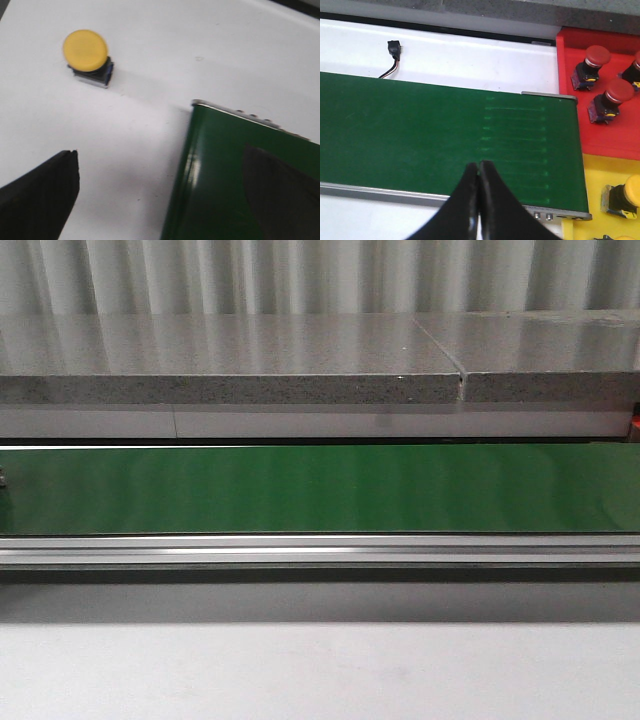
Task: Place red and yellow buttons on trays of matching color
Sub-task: 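Grasp the last yellow mushroom button from the table with the left gripper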
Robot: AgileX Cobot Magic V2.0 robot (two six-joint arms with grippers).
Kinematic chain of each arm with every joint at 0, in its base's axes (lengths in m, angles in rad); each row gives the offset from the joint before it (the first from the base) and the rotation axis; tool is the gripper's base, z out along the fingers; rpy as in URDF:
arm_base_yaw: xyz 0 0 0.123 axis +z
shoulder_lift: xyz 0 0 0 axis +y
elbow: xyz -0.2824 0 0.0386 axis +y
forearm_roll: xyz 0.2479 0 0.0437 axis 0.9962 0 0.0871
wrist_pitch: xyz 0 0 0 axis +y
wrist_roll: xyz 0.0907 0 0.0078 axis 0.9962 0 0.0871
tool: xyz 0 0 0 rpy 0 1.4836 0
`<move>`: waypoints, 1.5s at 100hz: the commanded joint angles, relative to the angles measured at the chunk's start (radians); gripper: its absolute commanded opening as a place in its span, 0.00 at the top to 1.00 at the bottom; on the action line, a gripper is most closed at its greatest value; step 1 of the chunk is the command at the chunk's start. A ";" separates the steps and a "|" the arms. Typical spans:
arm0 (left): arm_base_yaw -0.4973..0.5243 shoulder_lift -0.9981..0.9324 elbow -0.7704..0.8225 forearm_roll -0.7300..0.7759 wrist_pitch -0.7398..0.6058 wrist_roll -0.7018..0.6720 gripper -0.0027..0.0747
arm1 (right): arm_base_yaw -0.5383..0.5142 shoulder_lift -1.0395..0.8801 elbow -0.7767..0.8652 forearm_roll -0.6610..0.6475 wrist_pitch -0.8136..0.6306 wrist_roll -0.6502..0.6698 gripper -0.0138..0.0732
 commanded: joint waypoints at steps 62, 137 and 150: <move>0.095 0.291 -0.169 -0.005 -0.211 0.004 0.15 | 0.002 -0.010 -0.023 -0.007 -0.067 -0.008 0.92; 0.066 0.476 -0.397 -0.007 -0.136 0.004 0.45 | 0.002 -0.010 -0.023 -0.007 -0.067 -0.008 0.92; 0.064 0.476 -0.397 -0.007 -0.108 0.004 0.78 | 0.002 -0.010 -0.023 -0.007 -0.067 -0.008 0.92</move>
